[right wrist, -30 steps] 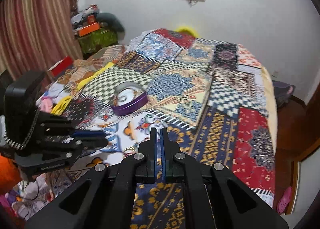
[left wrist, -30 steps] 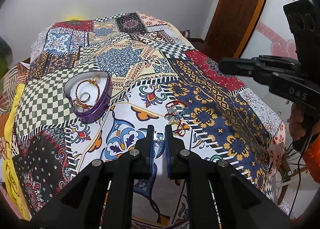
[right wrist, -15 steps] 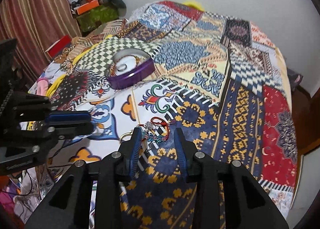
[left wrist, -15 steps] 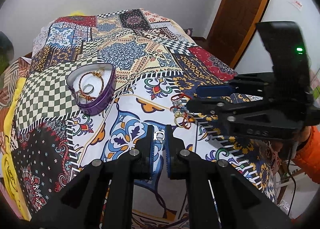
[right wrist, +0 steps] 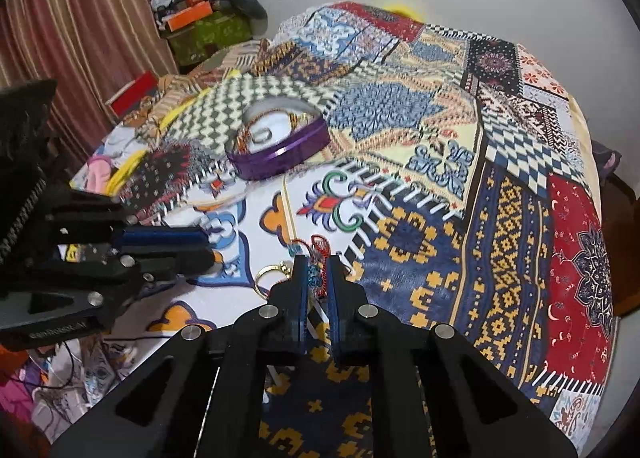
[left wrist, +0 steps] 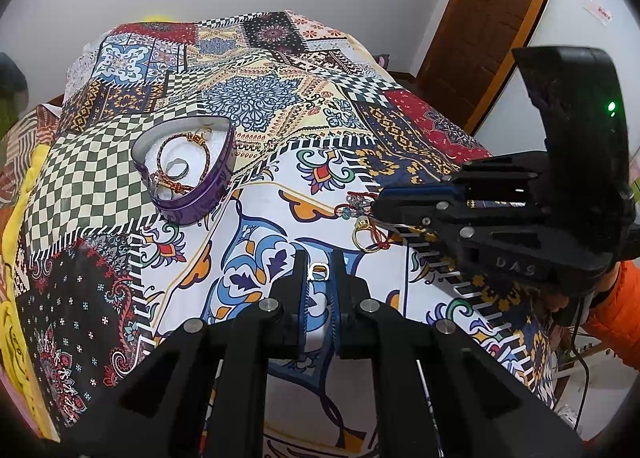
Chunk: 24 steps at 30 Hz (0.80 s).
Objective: Organize jewelry
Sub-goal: 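Carry the silver charm and red keychain over the purple heart tin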
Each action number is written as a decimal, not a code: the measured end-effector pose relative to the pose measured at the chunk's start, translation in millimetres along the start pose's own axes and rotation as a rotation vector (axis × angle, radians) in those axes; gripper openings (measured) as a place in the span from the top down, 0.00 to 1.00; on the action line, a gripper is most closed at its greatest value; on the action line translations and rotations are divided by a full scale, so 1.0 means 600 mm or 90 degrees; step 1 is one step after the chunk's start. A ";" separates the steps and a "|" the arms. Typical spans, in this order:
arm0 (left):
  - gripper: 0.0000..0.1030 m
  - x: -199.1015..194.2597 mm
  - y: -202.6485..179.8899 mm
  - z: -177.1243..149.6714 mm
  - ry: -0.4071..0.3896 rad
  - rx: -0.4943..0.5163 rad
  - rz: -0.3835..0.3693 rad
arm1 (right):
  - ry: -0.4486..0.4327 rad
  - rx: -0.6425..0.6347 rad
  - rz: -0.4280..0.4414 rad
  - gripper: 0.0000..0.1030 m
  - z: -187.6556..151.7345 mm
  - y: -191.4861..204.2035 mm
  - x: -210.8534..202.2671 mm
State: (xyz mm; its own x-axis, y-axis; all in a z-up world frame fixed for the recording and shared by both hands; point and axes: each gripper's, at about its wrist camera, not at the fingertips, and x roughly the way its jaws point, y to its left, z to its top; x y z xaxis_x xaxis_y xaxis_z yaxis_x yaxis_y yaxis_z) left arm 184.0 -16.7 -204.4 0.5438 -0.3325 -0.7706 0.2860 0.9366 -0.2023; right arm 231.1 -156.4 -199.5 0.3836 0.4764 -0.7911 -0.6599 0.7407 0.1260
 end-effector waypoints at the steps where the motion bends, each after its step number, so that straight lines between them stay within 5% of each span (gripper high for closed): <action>1: 0.92 0.000 0.000 0.000 0.000 0.001 0.001 | -0.008 0.002 -0.001 0.92 0.003 0.000 -0.007; 24: 0.92 -0.061 0.023 0.039 -0.069 -0.008 0.038 | -0.125 0.006 -0.021 0.93 0.081 0.006 -0.098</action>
State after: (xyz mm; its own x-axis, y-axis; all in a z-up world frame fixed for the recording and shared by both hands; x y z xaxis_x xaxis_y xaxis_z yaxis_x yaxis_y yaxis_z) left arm 186.5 5.8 -164.8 0.6424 -0.2853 -0.7113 0.2407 0.9563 -0.1662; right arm 237.7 -158.8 -123.7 0.5245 0.5339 -0.6632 -0.6393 0.7614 0.1075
